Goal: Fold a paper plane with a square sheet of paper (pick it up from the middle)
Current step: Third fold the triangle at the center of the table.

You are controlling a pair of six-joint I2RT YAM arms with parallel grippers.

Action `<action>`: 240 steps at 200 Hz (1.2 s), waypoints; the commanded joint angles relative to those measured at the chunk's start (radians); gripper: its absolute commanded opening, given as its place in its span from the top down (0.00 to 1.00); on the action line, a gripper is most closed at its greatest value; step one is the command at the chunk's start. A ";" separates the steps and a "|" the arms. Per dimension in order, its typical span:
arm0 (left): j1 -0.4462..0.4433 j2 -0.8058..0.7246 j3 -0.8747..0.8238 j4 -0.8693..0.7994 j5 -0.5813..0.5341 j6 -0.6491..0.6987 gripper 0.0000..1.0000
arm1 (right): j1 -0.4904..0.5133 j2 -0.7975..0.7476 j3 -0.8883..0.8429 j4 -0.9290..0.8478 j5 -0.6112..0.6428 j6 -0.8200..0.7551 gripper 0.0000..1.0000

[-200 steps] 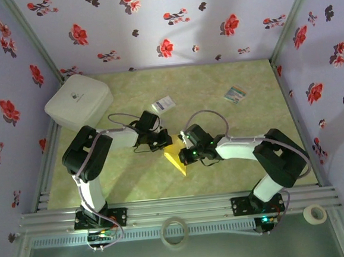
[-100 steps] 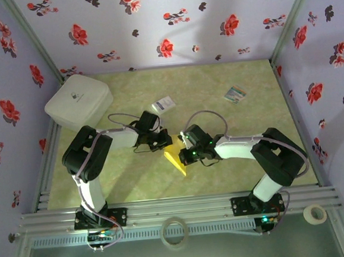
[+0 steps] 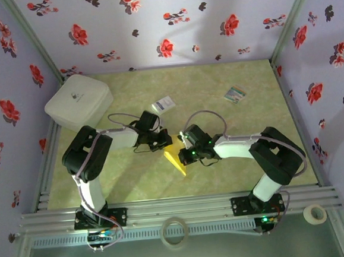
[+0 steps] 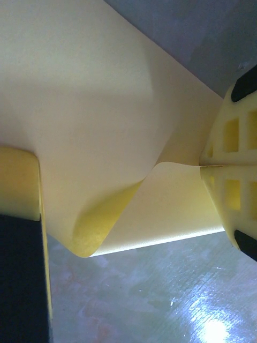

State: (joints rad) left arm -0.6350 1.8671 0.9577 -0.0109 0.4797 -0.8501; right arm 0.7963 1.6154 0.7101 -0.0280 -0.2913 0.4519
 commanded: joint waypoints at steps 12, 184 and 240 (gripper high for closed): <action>-0.005 -0.023 0.000 -0.036 -0.004 0.025 0.94 | -0.007 0.018 0.002 -0.017 0.028 -0.020 1.00; -0.117 -0.319 -0.341 0.373 -0.034 -0.238 1.00 | -0.007 0.029 0.000 -0.011 0.038 -0.026 1.00; -0.144 -0.247 -0.374 0.446 -0.034 -0.288 1.00 | -0.006 0.028 0.000 -0.012 0.037 -0.025 1.00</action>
State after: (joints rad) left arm -0.7704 1.5875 0.5915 0.3637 0.4355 -1.0996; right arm 0.7963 1.6180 0.7101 -0.0219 -0.2905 0.4450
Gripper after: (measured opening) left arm 0.043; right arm 0.058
